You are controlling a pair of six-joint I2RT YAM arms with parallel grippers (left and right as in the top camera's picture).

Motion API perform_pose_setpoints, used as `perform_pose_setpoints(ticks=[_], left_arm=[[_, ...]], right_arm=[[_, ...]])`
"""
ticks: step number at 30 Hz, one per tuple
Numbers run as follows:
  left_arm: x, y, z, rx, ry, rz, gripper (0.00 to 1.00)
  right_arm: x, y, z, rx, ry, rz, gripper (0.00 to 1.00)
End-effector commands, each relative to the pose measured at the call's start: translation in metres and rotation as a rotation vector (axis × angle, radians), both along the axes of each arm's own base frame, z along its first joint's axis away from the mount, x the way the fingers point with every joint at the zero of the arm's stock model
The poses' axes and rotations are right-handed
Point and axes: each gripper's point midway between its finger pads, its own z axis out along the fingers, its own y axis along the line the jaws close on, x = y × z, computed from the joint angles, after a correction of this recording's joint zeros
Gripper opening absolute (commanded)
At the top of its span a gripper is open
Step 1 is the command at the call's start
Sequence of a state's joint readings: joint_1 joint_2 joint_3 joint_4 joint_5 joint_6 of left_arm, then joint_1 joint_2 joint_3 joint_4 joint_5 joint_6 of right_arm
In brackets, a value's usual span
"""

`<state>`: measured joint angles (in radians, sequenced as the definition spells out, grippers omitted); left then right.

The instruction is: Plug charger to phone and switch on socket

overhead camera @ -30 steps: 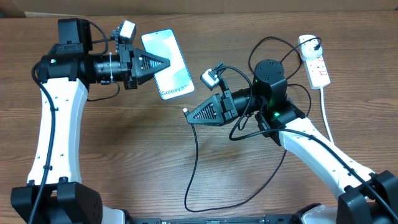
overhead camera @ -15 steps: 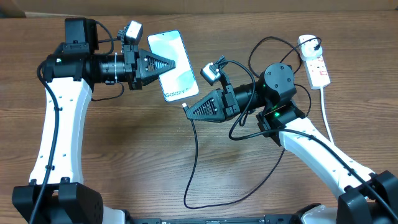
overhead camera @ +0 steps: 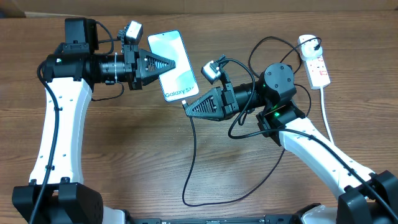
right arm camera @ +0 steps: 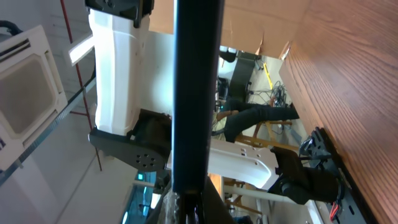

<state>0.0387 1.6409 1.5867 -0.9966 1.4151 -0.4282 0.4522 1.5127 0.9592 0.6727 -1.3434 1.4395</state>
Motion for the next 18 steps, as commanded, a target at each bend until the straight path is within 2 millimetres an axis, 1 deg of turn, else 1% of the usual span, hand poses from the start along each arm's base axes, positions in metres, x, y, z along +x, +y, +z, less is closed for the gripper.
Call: perform_pose_setpoints(ticks=[1,10,18], left_arm=[[-0.0118,-0.0039,0.0234,-0.055,-0.040,-0.039,0.04],[-0.0124,-0.0041,0.0244,-0.060,-0.040,-0.042,0.04],[-0.0124,-0.0041,0.0244,-0.062,-0.029,-0.041,0.04]], right_arm=[[0.0023,-0.0009,0.0075,0.016,-0.023,-0.026,0.04],[0.0011,-0.0015,0.0126,0.036,-0.062,-0.025,0.04],[0.0009,-0.0015,0.0129,0.034,-0.052,-0.024,0.04]])
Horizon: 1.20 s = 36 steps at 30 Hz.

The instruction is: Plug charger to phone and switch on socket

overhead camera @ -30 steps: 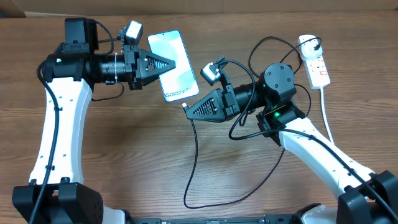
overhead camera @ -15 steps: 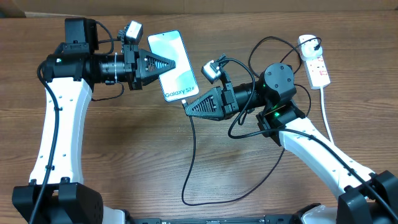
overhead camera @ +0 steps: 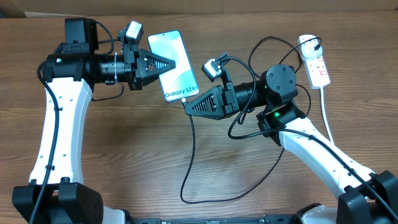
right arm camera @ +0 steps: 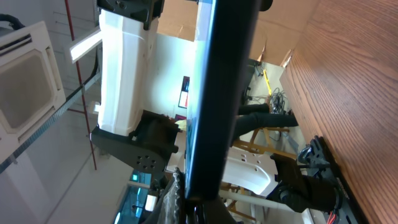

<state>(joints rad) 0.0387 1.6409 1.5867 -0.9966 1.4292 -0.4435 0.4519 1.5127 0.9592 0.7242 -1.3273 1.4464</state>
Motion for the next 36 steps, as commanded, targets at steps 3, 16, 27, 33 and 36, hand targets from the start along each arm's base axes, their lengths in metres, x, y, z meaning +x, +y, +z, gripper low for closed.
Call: perform_pose_setpoints(ticks=[3,16,27,33,36], left_arm=[[-0.011,-0.004,0.022,-0.048,-0.044,-0.035,0.04],[-0.014,-0.004,0.027,-0.077,-0.045,-0.053,0.04],[-0.017,-0.004,0.031,-0.100,-0.045,-0.067,0.04],[-0.017,-0.004,0.031,-0.100,-0.041,-0.067,0.04],[-0.018,-0.005,0.031,-0.101,-0.037,-0.067,0.04]], right_arm=[[-0.001,-0.002,0.007,0.011,-0.014,-0.009,0.04],[0.006,0.000,0.009,0.019,-0.009,-0.049,0.04],[0.017,0.001,0.011,0.039,-0.037,-0.113,0.04],[0.020,0.002,0.012,0.043,-0.035,-0.132,0.04],[0.021,0.002,0.012,0.045,-0.034,-0.141,0.04]])
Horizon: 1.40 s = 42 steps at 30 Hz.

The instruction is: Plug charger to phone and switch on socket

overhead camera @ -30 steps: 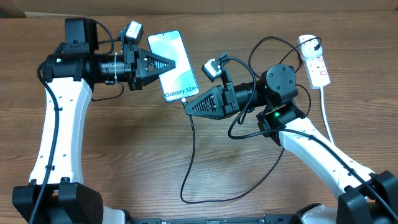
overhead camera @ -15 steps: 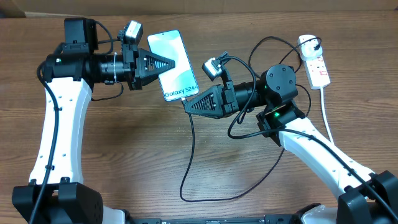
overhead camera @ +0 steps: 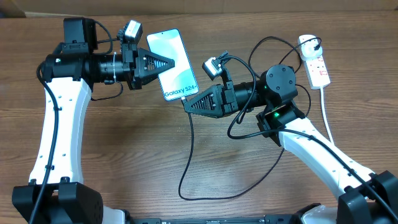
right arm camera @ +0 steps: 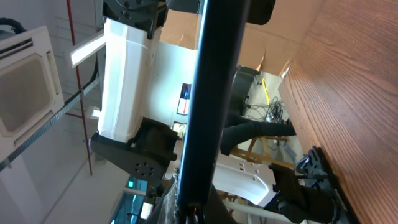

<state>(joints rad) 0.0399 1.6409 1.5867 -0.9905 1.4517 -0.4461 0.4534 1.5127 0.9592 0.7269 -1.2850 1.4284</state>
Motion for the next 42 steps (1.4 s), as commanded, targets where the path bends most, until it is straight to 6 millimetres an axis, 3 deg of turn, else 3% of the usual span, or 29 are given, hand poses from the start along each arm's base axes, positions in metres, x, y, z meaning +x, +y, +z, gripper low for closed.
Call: perform_pose_setpoints(ticks=[1,42], left_arm=[[-0.0163,-0.0044,0.0273,-0.081,-0.033,-0.057,0.04],[-0.0220,-0.0131,0.0292,-0.091,-0.071,-0.094,0.04]], right_arm=[[0.0152,-0.0001,0.0105,0.032,-0.018,-0.101,0.04],[0.0195,0.0002,0.0114,0.035,0.006,-0.124,0.04]])
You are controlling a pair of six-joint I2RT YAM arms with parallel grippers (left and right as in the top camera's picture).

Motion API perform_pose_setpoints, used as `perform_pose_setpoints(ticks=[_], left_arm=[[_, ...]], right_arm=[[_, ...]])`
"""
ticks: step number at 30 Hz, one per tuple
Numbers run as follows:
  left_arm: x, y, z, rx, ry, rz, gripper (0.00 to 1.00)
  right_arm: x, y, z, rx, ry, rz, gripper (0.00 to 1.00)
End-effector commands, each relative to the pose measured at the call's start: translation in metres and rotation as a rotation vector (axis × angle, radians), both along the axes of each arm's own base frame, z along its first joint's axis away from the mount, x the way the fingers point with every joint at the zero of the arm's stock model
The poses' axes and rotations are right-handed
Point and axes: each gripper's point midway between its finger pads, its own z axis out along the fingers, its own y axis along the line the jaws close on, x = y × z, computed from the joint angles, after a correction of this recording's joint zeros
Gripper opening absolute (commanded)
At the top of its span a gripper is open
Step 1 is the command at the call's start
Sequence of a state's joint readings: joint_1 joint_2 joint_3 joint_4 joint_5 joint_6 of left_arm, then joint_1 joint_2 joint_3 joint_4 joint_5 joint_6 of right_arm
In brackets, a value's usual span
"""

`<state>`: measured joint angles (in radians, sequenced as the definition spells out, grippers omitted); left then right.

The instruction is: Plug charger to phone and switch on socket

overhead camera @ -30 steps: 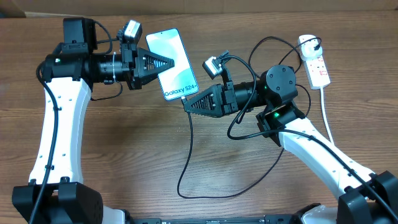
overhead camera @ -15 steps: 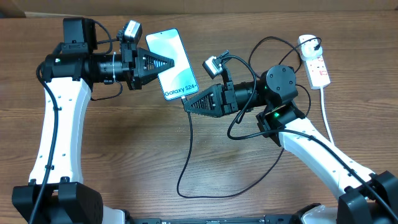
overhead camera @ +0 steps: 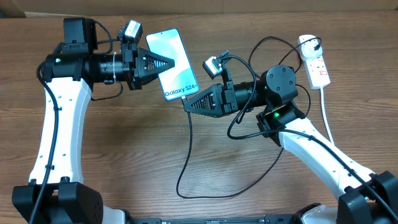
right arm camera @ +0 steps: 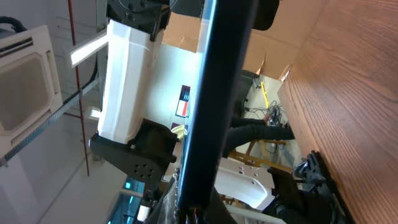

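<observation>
The phone, screen lit and facing up, is held above the table with my left gripper shut on its left edge. My right gripper is shut on the charger plug, which sits against the phone's bottom edge; the plug itself is mostly hidden by the fingers. In the right wrist view the phone is a dark edge-on bar rising from between my fingers. The black cable hangs from the plug and loops over the table. The white socket strip lies at the far right.
The cable's loop runs along the table's front edge and back up under my right arm. Another black lead curls to the plug seated in the socket strip. The white left arm fills the left of the right wrist view.
My right gripper and the plug have edged slightly up against the phone's bottom edge. The cable loop has shifted a little to the left. The left gripper keeps the phone in place.
My left gripper held the phone in the air throughout. At first my right gripper held the plug just below the phone's bottom edge, a gap showing. It then stood closer at each moment, and now the plug is against that edge.
</observation>
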<state>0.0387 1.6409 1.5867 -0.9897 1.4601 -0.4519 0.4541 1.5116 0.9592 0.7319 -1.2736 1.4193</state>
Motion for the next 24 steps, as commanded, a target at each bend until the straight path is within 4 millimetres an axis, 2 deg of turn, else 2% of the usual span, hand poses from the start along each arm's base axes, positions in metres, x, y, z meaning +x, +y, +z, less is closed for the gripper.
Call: perform_pose_setpoints(ticks=[1,20,21,23,24], left_arm=[[-0.0211,-0.0126,0.0280,-0.084,-0.076,-0.088,0.04],[-0.0269,-0.0165,0.0262,-0.087,-0.044,-0.101,0.04],[-0.0269,-0.0165,0.0262,-0.087,-0.050,-0.101,0.04],[-0.0259,-0.0165,0.0245,-0.077,-0.049,-0.095,0.04],[-0.0247,-0.0164,0.0223,-0.064,-0.048,-0.089,0.04]], right_arm=[[0.0182,-0.0002,0.0100,0.028,0.022,-0.113,0.04],[0.0207,-0.0039,0.0096,0.026,0.024,-0.117,0.04],[0.0204,-0.0039,0.0095,0.025,0.025,-0.115,0.08],[0.0205,-0.0038,0.0090,0.023,0.028,-0.115,0.27],[0.0206,-0.0038,0.0090,0.023,0.029,-0.115,0.31]])
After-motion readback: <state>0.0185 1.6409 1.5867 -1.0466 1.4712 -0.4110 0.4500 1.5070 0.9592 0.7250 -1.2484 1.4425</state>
